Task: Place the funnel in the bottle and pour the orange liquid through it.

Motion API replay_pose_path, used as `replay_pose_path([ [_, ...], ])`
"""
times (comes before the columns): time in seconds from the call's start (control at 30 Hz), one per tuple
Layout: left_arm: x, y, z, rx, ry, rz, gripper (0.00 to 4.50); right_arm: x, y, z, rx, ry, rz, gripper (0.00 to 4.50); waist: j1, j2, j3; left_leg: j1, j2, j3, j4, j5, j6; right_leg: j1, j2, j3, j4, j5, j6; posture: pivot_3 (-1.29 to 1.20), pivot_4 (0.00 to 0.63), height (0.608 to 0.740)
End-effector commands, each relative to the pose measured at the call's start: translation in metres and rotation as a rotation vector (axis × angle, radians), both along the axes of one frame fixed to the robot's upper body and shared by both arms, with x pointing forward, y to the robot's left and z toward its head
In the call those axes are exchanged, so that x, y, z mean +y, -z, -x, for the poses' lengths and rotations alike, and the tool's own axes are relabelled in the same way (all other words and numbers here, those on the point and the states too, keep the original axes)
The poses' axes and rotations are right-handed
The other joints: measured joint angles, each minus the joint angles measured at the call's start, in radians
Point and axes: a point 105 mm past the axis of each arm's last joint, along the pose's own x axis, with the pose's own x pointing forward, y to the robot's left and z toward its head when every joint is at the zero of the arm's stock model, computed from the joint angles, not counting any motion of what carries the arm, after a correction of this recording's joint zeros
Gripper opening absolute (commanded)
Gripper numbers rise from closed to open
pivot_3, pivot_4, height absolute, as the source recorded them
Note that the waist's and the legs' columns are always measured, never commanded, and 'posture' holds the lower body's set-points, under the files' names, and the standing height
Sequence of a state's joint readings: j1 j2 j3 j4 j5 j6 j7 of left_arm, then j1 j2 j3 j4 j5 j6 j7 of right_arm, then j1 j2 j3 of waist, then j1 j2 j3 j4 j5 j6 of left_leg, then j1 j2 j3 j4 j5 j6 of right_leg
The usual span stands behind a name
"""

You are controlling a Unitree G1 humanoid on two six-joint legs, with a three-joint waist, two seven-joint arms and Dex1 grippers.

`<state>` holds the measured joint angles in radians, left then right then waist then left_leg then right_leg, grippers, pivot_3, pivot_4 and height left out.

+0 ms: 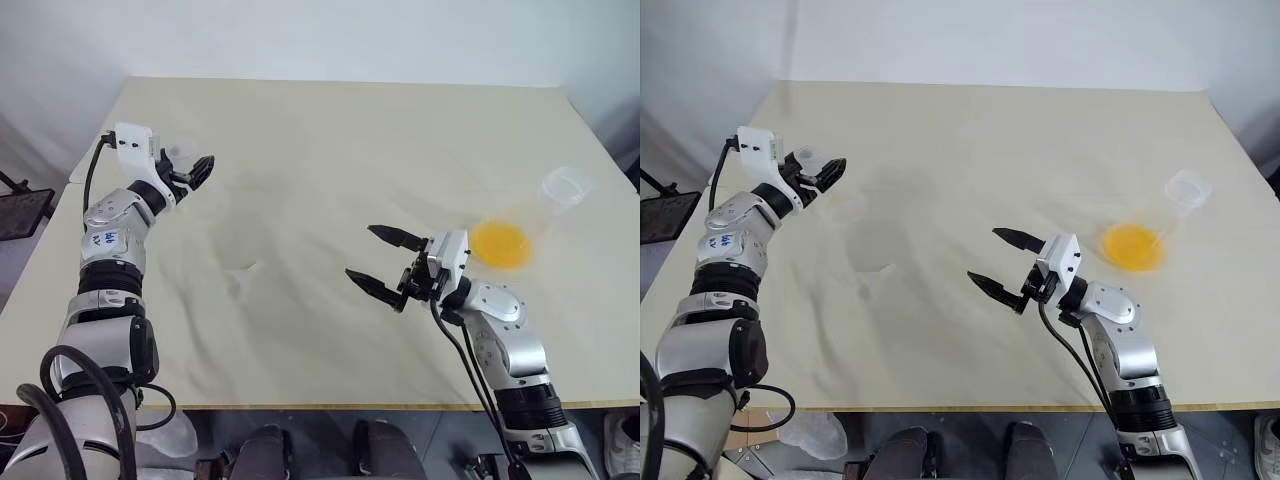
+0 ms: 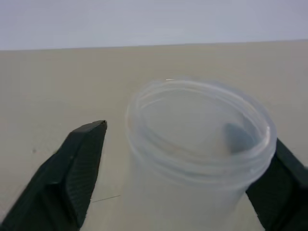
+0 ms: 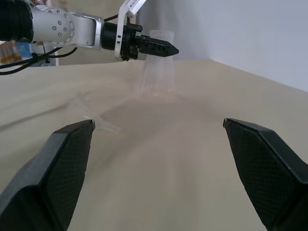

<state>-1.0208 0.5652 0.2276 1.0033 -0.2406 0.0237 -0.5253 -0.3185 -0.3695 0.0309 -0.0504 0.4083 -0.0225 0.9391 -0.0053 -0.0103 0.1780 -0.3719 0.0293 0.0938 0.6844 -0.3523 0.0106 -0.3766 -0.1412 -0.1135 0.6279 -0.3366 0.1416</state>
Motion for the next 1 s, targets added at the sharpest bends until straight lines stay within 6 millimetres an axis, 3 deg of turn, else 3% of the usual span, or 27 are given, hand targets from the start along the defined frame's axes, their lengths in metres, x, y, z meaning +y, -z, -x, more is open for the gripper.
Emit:
replay_pose_path([
  [0.03,-0.002,-0.019,-0.001,-0.06,0.009,-0.018,2.93,-0.001,-0.011,0.005,-0.06,0.012,-0.024,4.5,-0.002,0.0,0.0,0.0,0.0,0.0,0.0,0.0,0.0,0.0,0.0,0.0,0.0,0.0,0.0,0.0,0.15,0.74],
  [0.1,-0.003,-0.019,-0.001,-0.065,0.015,-0.026,2.48,-0.001,-0.01,0.005,-0.06,0.019,-0.028,4.5,-0.001,0.0,0.0,0.0,0.0,0.0,0.0,0.0,0.0,0.0,0.0,0.0,0.0,0.0,0.0,0.0,0.15,0.74],
  [0.17,-0.005,-0.02,0.0,-0.069,0.035,-0.033,2.44,-0.001,-0.01,0.006,-0.062,0.025,-0.03,4.5,-0.001,0.0,0.0,0.0,0.0,0.0,0.0,0.0,0.0,0.0,0.0,0.0,0.0,0.0,0.0,0.0,0.15,0.74],
  [0.27,-0.018,-0.037,0.006,-0.156,0.126,-0.028,2.44,-0.004,-0.01,0.006,-0.071,0.044,-0.03,4.5,-0.002,0.0,0.0,0.0,0.0,0.0,0.0,0.0,0.0,0.0,0.0,0.0,0.0,0.0,0.0,0.0,0.15,0.74],
  [0.4,-0.072,-0.071,0.025,-0.307,0.409,-0.074,2.44,-0.019,-0.015,0.008,-0.089,0.102,-0.021,4.5,0.008,-0.001,0.001,-0.001,0.0,-0.001,0.001,0.0,0.0,0.0,0.0,-0.002,0.0,0.0,0.0,0.0,0.15,0.74],
  [0.47,-0.119,-0.077,0.041,-0.33,0.625,-0.106,2.44,-0.029,-0.015,0.017,-0.089,0.11,0.025,4.5,0.016,-0.001,0.001,-0.004,-0.001,-0.003,0.003,0.0,0.0,0.0,-0.001,-0.003,0.0,0.0,0.0,0.0,0.15,0.74],
  [0.53,-0.167,-0.07,0.061,-0.33,0.849,-0.133,2.44,-0.045,-0.018,0.025,-0.082,0.163,0.039,4.5,0.028,-0.001,0.001,-0.004,-0.002,-0.004,0.003,-0.001,0.001,0.0,-0.002,-0.003,0.0,0.0,0.0,0.0,0.15,0.74],
  [0.67,-0.231,-0.039,0.094,-0.262,1.152,-0.173,2.44,-0.079,-0.013,0.041,-0.043,0.298,0.084,4.5,0.031,-0.001,0.001,-0.004,-0.002,-0.003,0.004,-0.001,0.001,0.001,-0.002,-0.003,-0.001,0.0,0.001,0.0,0.15,0.74],
  [0.83,-0.26,-0.005,0.092,-0.225,1.164,-0.237,2.44,-0.098,-0.009,0.058,-0.017,0.409,0.092,4.5,0.014,0.0,0.001,-0.002,0.0,0.001,0.002,0.0,0.0,0.0,0.001,-0.001,-0.001,0.0,0.0,0.0,0.15,0.74],
  [1.0,-0.271,0.023,0.092,-0.205,1.179,-0.358,2.44,-0.1,-0.006,0.068,-0.004,0.466,0.072,4.5,0.018,0.0,0.001,0.0,0.0,0.003,0.002,0.001,0.0,0.0,0.0,0.002,-0.002,0.0,0.0,0.0,0.15,0.74],
])
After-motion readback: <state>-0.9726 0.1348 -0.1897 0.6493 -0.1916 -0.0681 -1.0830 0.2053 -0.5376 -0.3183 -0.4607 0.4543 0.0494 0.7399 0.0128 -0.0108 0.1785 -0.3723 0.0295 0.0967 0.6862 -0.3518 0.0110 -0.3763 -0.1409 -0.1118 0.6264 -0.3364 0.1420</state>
